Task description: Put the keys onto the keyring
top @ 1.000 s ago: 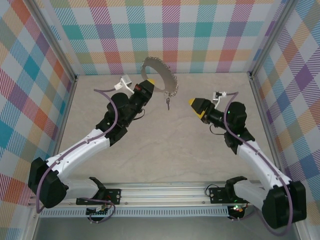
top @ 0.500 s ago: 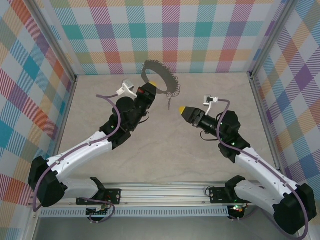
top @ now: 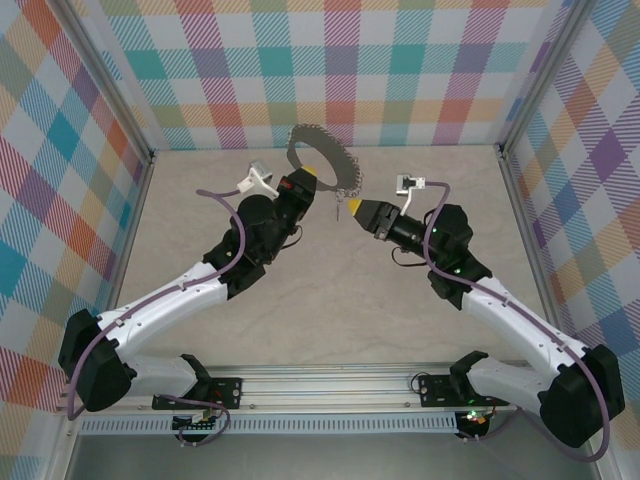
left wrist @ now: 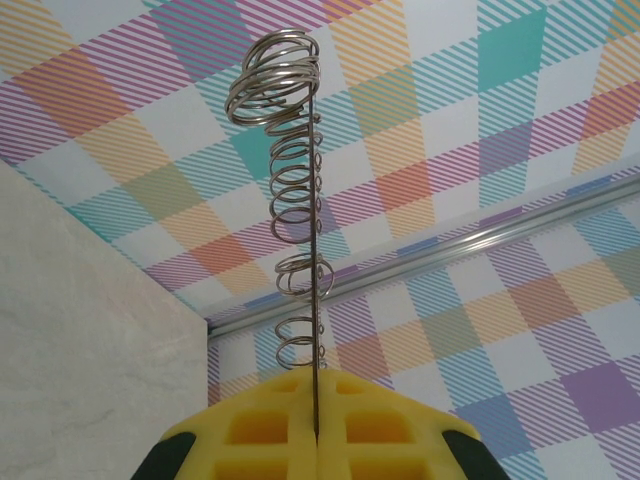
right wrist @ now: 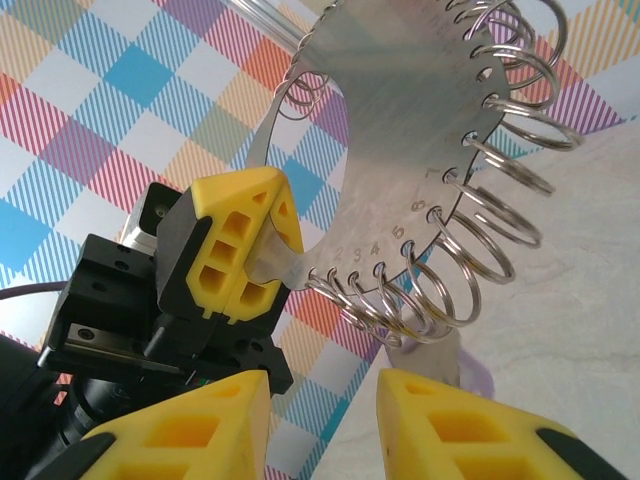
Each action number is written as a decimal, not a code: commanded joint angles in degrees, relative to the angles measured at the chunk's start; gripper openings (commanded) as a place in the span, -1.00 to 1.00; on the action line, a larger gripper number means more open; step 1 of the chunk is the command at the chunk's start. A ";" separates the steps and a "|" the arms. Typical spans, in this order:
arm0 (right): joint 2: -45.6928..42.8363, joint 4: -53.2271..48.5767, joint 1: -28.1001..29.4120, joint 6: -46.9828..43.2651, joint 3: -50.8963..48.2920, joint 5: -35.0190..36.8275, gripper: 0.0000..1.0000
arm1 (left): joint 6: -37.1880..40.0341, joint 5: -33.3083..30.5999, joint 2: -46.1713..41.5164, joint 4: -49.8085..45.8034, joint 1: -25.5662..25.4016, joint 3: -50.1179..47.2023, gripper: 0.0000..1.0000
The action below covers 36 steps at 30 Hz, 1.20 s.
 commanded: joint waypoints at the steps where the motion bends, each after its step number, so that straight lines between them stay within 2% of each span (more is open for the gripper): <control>1: 0.45 3.13 0.61 0.73 1.82 -1.08 -0.34 | 0.61 -0.91 -0.16 3.04 -0.74 2.19 -1.00; 10: 2.40 3.00 1.07 1.14 3.85 -2.05 -0.40 | 0.90 -0.75 -0.34 3.45 -0.74 2.33 -1.00; 28: 4.87 -0.52 1.10 -0.59 8.04 -2.77 -0.38 | 1.14 -0.54 -0.50 3.75 -0.72 2.19 -1.00; 36: 2.66 -4.70 1.17 -2.46 7.01 -1.78 -0.40 | 1.57 -0.65 -0.76 3.58 -0.72 2.29 -1.00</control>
